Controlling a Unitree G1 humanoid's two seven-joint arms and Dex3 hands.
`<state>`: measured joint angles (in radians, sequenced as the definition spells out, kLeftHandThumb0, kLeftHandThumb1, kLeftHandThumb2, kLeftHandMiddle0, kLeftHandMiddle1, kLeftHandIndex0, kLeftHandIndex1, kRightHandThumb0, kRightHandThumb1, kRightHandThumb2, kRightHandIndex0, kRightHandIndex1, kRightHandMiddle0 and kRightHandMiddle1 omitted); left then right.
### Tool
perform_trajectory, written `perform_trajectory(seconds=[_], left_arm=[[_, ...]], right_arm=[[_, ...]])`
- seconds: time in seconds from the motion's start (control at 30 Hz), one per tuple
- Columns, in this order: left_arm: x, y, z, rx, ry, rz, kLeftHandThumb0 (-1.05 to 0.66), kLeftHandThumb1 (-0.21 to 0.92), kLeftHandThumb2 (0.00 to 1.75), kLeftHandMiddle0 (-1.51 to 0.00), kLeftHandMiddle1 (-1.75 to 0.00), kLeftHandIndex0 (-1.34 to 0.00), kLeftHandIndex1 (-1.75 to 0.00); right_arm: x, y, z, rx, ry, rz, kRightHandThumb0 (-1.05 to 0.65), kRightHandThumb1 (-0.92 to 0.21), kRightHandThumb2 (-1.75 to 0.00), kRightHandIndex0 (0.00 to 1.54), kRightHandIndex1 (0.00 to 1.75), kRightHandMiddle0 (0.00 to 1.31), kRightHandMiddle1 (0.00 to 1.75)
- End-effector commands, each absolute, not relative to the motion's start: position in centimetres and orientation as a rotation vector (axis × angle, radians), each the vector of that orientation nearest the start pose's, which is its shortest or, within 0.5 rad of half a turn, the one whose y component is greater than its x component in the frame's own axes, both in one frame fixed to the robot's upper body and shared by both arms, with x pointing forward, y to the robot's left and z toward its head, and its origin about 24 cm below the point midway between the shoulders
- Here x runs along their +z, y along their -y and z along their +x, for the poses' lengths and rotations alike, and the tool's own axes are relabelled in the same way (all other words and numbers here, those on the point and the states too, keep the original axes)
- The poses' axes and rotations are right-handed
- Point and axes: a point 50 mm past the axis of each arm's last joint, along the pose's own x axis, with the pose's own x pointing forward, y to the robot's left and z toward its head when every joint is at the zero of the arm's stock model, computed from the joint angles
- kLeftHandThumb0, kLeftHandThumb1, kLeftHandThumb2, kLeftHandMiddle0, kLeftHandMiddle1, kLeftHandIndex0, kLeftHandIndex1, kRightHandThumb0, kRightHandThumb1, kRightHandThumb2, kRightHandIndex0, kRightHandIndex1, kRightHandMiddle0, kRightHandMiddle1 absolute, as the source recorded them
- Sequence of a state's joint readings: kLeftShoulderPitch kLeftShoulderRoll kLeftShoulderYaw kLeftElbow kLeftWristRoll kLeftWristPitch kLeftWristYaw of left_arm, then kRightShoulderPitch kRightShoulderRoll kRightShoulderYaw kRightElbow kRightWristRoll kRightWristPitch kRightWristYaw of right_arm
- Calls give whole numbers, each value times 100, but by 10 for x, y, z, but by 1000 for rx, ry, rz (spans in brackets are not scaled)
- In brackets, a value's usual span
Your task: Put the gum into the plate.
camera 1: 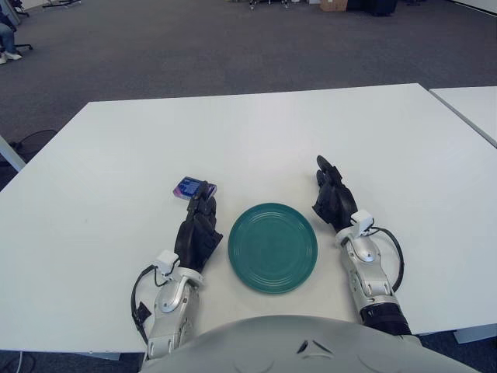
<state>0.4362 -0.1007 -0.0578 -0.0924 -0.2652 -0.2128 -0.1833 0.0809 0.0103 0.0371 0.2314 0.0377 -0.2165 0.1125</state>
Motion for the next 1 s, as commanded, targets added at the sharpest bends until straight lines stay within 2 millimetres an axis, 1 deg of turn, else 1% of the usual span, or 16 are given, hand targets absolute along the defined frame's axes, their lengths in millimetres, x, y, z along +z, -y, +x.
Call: perform_trajectory(seconds=[0.0,0.13,0.2,0.23,0.3,0.33,0.37,0.43,0.53,0.63,0.73,0.83,0.97], left_arm=[[3,-141,165,3,-44,-404,-105,92,110,-9,-1,0,-19],[8,-142,168,33,-11,-421,-104,92,106,-12,-2,0,-29],[18,-142,171,57,22,-393,-101,92,102,-16,-2,0,-42],[23,-142,174,69,41,-372,-100,92,102,-17,-2,0,-45],[41,-139,184,90,99,-308,-95,92,97,-25,-4,0,-64],[50,-137,189,98,131,-276,-94,92,95,-26,-4,0,-68],[55,-136,192,103,150,-256,-92,92,92,-31,-5,-1,-75],[64,-135,196,107,188,-213,-88,92,87,-37,-6,-2,-84],[74,-137,201,101,238,-168,-84,92,80,-41,-7,-3,-89],[82,-139,204,97,274,-142,-79,92,68,-44,-8,-5,-91],[90,-146,207,86,307,-100,-75,92,60,-46,-9,-5,-92],[96,-156,212,69,324,-49,-73,92,56,-48,-10,-5,-93],[101,-169,222,34,315,24,-73,92,56,-50,-12,-6,-94]], right_arm=[[-33,140,214,99,-240,59,-80,-92,-108,2,0,0,14],[-34,139,215,98,-245,60,-80,-92,-108,1,0,0,14],[-35,139,215,98,-248,60,-80,-92,-108,1,0,0,14],[-36,138,216,98,-250,60,-80,-92,-108,1,0,0,14],[-37,137,217,99,-259,70,-79,-92,-107,1,0,0,14],[-38,136,217,101,-266,76,-79,-92,-107,1,0,0,14],[-39,136,218,103,-270,80,-79,-92,-106,1,0,0,14],[-40,134,219,107,-278,86,-79,-92,-104,0,0,0,13],[-42,132,221,112,-284,83,-79,-92,-103,0,0,0,11],[-43,131,223,115,-285,76,-79,-92,-101,0,0,0,9],[-43,130,224,121,-284,66,-79,-92,-101,0,0,0,9],[-44,128,225,125,-283,59,-79,-92,-101,0,0,0,8],[-44,127,227,126,-283,56,-79,-92,-100,0,0,0,8]])
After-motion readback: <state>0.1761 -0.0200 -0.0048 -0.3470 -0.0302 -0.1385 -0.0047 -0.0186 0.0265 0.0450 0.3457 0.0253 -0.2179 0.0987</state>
